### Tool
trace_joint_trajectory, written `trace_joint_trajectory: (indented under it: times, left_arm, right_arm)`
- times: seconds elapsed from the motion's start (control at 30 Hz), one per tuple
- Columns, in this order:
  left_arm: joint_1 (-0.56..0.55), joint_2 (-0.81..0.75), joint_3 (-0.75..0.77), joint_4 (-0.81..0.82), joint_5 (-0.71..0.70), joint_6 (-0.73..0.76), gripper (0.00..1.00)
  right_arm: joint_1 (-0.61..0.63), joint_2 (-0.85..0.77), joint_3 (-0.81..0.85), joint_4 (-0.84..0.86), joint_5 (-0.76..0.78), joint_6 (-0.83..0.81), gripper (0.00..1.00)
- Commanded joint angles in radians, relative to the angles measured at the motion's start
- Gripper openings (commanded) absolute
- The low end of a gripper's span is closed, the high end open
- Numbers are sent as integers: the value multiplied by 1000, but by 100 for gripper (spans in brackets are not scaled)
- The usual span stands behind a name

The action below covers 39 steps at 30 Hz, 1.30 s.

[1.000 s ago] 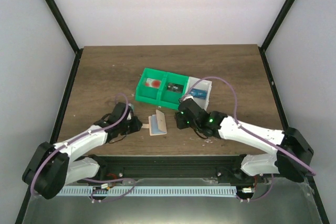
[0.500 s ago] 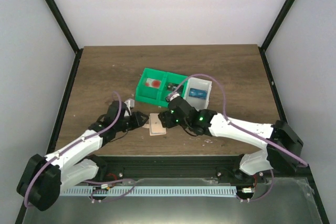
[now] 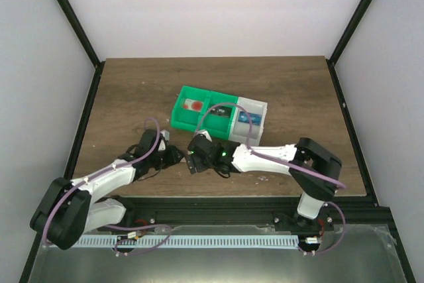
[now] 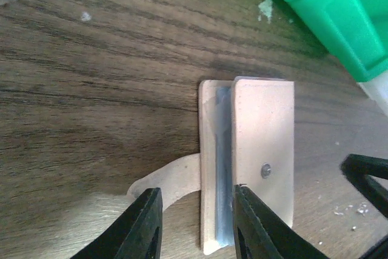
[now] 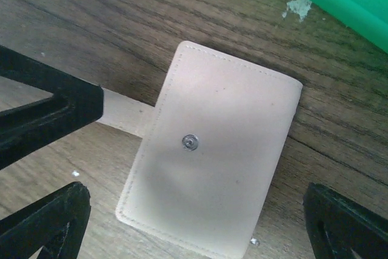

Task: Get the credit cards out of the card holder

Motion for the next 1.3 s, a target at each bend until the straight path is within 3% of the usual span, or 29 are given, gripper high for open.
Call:
trace_joint_trajectory:
  times: [0.0,0.33,0.47,0.67,1.0,1.13,1.27]
  left_arm:
    - [3,-18,-51,102,58,17,36]
    - [3,49,-49,35,-4,31,34]
    - [3,37,-62,29,-41,35,35]
    - [3,66,-53,-10,-78,61,22]
    - [3,87,-52,-15,-101,76,19]
    - [3,71,-65,53,7,72,19]
    - [3,1,-138,244,148,-2,28]
  right_arm:
    - [11,54,55,-7,35,0,97]
    - [11,179,127,-57,100,-4,97]
    - [10,198,144,-98,155,3,90]
    - [11,124,122,-131,203,11,83]
    - [11,68,84,-149,248,15,85]
    - [11,67,73,-99,193,-4,87]
    - [11,83,63,-72,168,-2,88]
